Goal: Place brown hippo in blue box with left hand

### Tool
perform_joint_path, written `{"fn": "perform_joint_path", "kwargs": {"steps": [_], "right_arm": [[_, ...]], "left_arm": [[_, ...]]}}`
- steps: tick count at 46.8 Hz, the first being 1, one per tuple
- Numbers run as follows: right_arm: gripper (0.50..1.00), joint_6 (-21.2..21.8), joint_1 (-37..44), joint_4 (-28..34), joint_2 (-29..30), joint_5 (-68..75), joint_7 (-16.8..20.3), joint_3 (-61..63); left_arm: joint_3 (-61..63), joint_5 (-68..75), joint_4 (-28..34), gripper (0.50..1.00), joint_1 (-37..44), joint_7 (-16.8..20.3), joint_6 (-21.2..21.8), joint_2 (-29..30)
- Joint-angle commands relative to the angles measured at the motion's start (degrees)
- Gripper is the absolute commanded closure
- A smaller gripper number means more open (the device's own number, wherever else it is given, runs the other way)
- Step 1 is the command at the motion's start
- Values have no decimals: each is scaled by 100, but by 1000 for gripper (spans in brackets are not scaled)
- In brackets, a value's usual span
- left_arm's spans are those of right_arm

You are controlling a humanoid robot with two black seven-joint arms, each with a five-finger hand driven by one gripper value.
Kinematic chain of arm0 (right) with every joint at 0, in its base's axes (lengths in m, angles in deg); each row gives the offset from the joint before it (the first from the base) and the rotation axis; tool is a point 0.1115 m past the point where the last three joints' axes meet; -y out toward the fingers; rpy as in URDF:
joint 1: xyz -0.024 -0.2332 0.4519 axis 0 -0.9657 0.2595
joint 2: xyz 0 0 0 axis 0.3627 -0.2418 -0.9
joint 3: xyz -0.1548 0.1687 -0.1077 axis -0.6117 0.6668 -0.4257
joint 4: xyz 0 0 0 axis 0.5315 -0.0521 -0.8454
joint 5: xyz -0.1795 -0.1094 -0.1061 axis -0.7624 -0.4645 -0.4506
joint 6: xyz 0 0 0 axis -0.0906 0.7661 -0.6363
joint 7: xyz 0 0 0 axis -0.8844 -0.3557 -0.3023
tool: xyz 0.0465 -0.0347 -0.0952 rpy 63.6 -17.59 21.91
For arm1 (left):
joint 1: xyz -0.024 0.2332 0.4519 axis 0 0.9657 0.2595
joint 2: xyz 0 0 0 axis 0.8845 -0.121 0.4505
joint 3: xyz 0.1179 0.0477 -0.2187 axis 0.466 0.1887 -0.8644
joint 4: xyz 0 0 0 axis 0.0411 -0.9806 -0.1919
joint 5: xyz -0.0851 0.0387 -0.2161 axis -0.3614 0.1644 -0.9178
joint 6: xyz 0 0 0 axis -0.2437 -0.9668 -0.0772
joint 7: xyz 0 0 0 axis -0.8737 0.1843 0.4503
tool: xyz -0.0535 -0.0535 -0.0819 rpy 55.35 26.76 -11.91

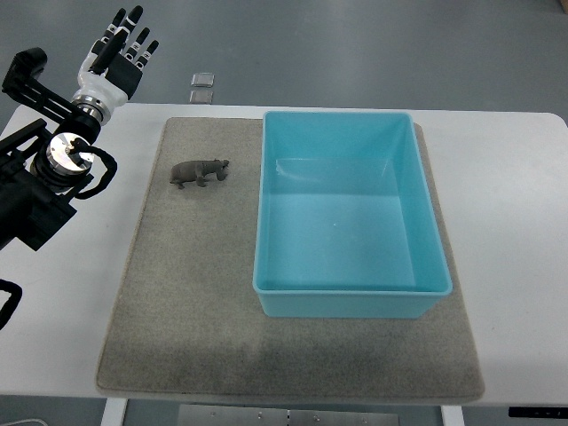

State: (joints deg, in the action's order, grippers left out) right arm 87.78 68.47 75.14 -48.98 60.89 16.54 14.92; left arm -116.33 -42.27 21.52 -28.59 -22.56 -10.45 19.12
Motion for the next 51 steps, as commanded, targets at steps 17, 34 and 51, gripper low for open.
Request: {"fn": "perform_joint_path", "kwargs": {"steps": [17, 34, 51], "right_arm": [[564, 0, 0, 0, 0, 0, 0, 0], [564, 0, 0, 0, 0, 0, 0, 0], [564, 0, 0, 0, 0, 0, 0, 0]], "left_arm": [[565, 2352, -784, 508, 6, -26, 148, 360], [776, 4796, -1505, 508, -20, -61, 139, 957], [1145, 7142, -1751, 508, -135, -87, -54, 1282]]}}
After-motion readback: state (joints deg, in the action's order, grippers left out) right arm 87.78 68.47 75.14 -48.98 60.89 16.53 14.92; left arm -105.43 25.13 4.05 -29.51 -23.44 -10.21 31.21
